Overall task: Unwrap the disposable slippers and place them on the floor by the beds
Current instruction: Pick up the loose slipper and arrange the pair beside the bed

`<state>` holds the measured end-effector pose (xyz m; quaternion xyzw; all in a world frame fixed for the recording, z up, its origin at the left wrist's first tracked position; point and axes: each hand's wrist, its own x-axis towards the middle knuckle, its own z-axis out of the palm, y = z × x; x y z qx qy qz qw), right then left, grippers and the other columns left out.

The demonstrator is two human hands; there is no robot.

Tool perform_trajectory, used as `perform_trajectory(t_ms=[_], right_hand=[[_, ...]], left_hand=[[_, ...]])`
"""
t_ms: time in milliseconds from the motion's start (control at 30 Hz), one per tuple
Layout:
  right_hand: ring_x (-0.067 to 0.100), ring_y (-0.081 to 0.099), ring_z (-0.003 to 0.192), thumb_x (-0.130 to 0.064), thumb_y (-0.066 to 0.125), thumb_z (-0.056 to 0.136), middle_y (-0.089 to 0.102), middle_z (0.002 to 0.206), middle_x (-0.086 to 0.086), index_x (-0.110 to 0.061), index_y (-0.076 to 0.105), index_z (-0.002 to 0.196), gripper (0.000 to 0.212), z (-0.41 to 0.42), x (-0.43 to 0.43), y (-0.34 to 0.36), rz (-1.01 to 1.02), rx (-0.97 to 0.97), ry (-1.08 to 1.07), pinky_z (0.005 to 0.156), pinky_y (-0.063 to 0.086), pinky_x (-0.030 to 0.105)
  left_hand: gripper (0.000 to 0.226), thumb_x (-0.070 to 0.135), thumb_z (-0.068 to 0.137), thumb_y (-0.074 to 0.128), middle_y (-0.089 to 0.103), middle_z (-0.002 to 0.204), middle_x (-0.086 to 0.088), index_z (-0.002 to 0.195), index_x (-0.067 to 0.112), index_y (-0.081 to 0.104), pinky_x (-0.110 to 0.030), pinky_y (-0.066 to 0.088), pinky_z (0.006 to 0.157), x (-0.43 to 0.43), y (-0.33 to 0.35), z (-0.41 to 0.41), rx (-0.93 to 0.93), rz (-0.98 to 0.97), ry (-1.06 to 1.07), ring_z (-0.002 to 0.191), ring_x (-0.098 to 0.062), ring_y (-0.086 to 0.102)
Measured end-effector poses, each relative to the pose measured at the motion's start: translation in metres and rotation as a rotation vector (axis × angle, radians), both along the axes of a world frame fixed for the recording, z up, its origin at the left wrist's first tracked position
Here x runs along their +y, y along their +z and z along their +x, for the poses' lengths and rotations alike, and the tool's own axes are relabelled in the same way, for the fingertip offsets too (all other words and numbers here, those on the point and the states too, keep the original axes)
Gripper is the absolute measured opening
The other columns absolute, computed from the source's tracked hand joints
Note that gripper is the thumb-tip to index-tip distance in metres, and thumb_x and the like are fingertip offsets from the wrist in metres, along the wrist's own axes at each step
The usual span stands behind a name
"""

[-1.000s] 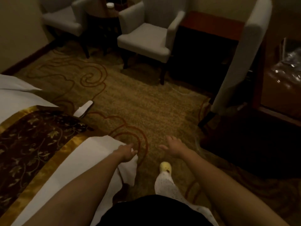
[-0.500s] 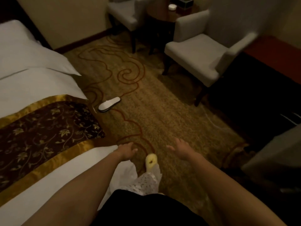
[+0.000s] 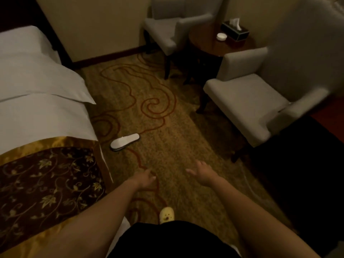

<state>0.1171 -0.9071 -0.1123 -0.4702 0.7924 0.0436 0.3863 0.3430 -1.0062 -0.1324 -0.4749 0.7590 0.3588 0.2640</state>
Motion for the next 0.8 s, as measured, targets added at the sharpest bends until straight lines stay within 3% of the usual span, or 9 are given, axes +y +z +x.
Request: perform_trajectory(t_ms=[133, 233, 433, 667, 800], right_hand=[[0.037, 0.024, 0.138, -0.057, 0.037, 0.09, 0.021, 0.154, 0.016, -0.012, 0.019, 0.146, 0.074, -0.02, -0.051, -0.005, 0.031, -0.026, 0.031, 0.111, 0.026, 0.045], [0.037, 0.024, 0.139, -0.059, 0.036, 0.09, 0.021, 0.154, 0.017, -0.012, 0.019, 0.145, 0.074, -0.036, -0.094, -0.013, 0.068, -0.026, 0.08, 0.111, 0.026, 0.047], [0.036, 0.017, 0.142, -0.059, 0.034, 0.091, 0.013, 0.156, 0.015, -0.012, 0.013, 0.147, 0.076, -0.071, -0.209, -0.031, 0.133, -0.042, 0.252, 0.113, 0.022, 0.047], [0.036, 0.027, 0.138, -0.055, 0.034, 0.093, 0.025, 0.152, 0.02, -0.005, 0.018, 0.145, 0.074, -0.106, -0.361, -0.034, 0.105, -0.006, 0.528, 0.111, 0.025, 0.04], [0.034, 0.025, 0.14, -0.056, 0.032, 0.093, 0.023, 0.153, 0.019, -0.005, 0.015, 0.146, 0.076, -0.111, -0.425, -0.036, 0.115, -0.015, 0.614, 0.113, 0.022, 0.04]], left_hand=[[0.056, 0.041, 0.098, 0.033, 0.027, 0.155, -0.012, 0.145, 0.011, 0.029, -0.039, 0.022, 0.117, -0.048, 0.004, -0.016, -0.006, 0.017, 0.046, 0.142, -0.031, 0.026], [0.06, 0.043, 0.098, 0.034, 0.032, 0.153, -0.014, 0.147, 0.011, 0.022, -0.039, 0.025, 0.116, -0.077, 0.0, -0.024, -0.021, 0.044, 0.119, 0.14, -0.032, 0.029], [0.059, 0.041, 0.1, 0.029, 0.022, 0.156, -0.013, 0.149, 0.012, 0.016, -0.035, 0.021, 0.116, -0.148, -0.007, -0.044, -0.051, 0.11, 0.283, 0.143, -0.032, 0.023], [0.054, 0.037, 0.1, 0.031, 0.033, 0.15, -0.018, 0.145, 0.008, 0.022, -0.037, 0.028, 0.114, -0.235, 0.001, -0.068, -0.018, 0.047, 0.53, 0.137, -0.032, 0.035], [0.058, 0.04, 0.099, 0.032, 0.032, 0.151, -0.017, 0.147, 0.009, 0.02, -0.039, 0.029, 0.114, -0.269, 0.001, -0.076, -0.009, 0.077, 0.669, 0.138, -0.034, 0.033]])
